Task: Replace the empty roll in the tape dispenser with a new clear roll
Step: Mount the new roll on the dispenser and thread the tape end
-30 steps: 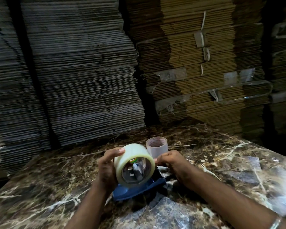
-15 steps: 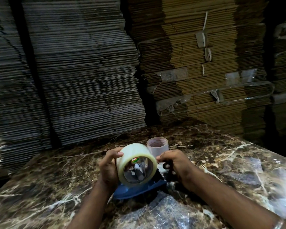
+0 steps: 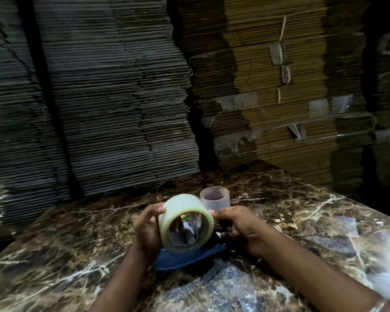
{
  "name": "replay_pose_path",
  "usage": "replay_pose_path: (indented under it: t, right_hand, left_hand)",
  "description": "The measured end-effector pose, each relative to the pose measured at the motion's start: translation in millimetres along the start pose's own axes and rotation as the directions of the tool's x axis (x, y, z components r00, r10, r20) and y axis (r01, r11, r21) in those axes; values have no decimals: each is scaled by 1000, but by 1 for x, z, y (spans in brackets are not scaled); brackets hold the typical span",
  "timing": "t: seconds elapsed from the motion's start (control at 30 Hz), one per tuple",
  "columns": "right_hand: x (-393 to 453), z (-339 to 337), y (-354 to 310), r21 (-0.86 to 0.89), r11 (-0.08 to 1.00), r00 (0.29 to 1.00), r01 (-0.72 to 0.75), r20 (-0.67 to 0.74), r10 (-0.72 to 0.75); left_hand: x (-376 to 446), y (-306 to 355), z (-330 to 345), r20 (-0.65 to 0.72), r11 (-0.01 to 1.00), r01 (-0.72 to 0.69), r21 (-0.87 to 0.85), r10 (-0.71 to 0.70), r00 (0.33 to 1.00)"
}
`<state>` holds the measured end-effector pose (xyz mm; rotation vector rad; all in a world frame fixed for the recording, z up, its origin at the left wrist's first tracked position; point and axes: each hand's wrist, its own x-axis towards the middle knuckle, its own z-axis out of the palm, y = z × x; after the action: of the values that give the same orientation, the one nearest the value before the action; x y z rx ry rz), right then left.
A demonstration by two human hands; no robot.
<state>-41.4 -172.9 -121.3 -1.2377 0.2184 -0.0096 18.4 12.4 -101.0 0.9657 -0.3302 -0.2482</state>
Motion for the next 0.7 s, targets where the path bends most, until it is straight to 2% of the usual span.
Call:
replay_pose_path:
  t: [0.07, 0.17, 0.2, 0.23, 0.33, 0.43, 0.53, 0.63, 0.7]
  right_hand:
    - [1, 0, 0, 31, 999, 1000, -17, -10, 17]
    - [1, 1, 1, 71, 997, 999, -35, -15, 36]
    - [2, 1, 1, 102, 994, 999, -40, -15, 42]
    - [2, 1, 2, 132, 990, 999, -49, -14, 51]
    - [0, 0, 0, 144, 985, 995, -91, -21, 95]
    - [-1, -2, 0, 181, 977, 992, -113, -35, 121]
    - [-3, -3, -2, 262, 959, 992, -108, -41, 123]
    - [-6, -11, -7, 322, 943, 989, -79, -95, 115]
    - [-8, -15, -8, 312, 947, 988, -70, -109, 109]
  left_hand:
    - [-4, 1, 2, -10, 1000, 0, -4, 0, 1000]
    - [-1, -3, -6, -113, 992, -97, 87, 106, 988]
    - [-1, -2, -7, -145, 993, -97, 66, 105, 984]
    - [-4, 0, -3, -150, 996, -74, 47, 80, 985]
    - [-9, 0, 3, -110, 982, -104, 159, 122, 986]
    - [-9, 5, 5, -23, 999, -45, 4, 45, 999]
    - [-4, 3, -2, -53, 999, 34, 17, -33, 998]
    - [-1, 4, 0, 12, 991, 75, -108, -74, 997]
    - [-2, 5, 0, 57, 989, 77, -125, -70, 996]
